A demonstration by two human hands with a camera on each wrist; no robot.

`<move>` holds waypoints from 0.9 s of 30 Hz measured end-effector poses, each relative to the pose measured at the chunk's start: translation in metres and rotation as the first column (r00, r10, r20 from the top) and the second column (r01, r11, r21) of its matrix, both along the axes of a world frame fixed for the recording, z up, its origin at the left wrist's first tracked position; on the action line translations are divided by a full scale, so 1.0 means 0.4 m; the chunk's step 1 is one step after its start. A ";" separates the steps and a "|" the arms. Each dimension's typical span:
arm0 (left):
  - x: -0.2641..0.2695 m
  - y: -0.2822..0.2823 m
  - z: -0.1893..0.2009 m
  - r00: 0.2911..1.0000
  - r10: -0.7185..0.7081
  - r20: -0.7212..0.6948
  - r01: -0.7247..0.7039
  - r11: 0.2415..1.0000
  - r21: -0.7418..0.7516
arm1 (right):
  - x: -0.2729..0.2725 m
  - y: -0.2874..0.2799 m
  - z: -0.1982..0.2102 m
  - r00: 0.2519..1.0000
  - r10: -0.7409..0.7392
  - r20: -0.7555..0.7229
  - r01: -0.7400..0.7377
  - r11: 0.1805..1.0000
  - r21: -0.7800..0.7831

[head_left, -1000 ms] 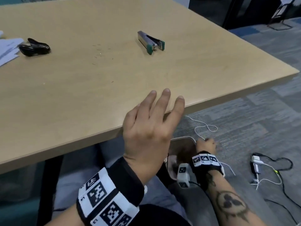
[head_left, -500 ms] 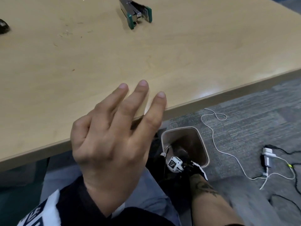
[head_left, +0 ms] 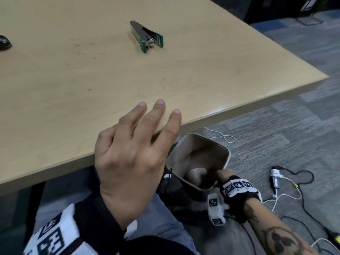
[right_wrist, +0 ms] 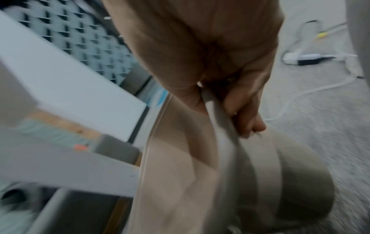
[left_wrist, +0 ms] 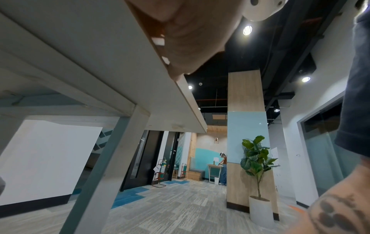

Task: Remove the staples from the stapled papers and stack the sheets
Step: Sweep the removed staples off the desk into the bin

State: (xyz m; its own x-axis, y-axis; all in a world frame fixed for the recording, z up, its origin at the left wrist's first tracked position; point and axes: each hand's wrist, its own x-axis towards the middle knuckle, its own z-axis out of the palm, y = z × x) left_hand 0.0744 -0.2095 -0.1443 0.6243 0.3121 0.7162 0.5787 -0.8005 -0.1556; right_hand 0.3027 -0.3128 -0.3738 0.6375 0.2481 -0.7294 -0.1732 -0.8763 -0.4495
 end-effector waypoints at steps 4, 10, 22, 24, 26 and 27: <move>-0.013 0.005 0.014 0.998 -0.047 -0.035 0.044 0.995 -0.086 | -0.013 -0.058 0.128 0.999 -0.043 0.028 0.040 0.994 0.101; -0.036 0.022 0.048 0.978 -0.208 -0.029 0.195 0.952 -0.234 | -0.109 -0.144 0.307 0.993 -0.093 0.071 0.074 0.970 0.232; -0.210 0.095 0.089 0.874 -0.398 0.278 0.471 0.558 -0.683 | -0.247 -0.060 0.582 0.885 0.301 0.354 -0.359 0.927 0.110; -0.233 0.112 0.114 0.880 -0.370 0.299 0.465 0.538 -0.703 | -0.258 -0.027 0.615 0.873 0.336 0.355 -0.390 0.916 0.093; -0.253 0.127 0.150 0.901 -0.324 0.289 0.427 0.540 -0.725 | -0.261 0.006 0.628 0.864 0.366 0.345 -0.416 0.906 0.081; -0.265 0.139 0.170 0.916 -0.298 0.270 0.396 0.554 -0.732 | -0.262 0.021 0.633 0.865 0.378 0.329 -0.419 0.906 0.058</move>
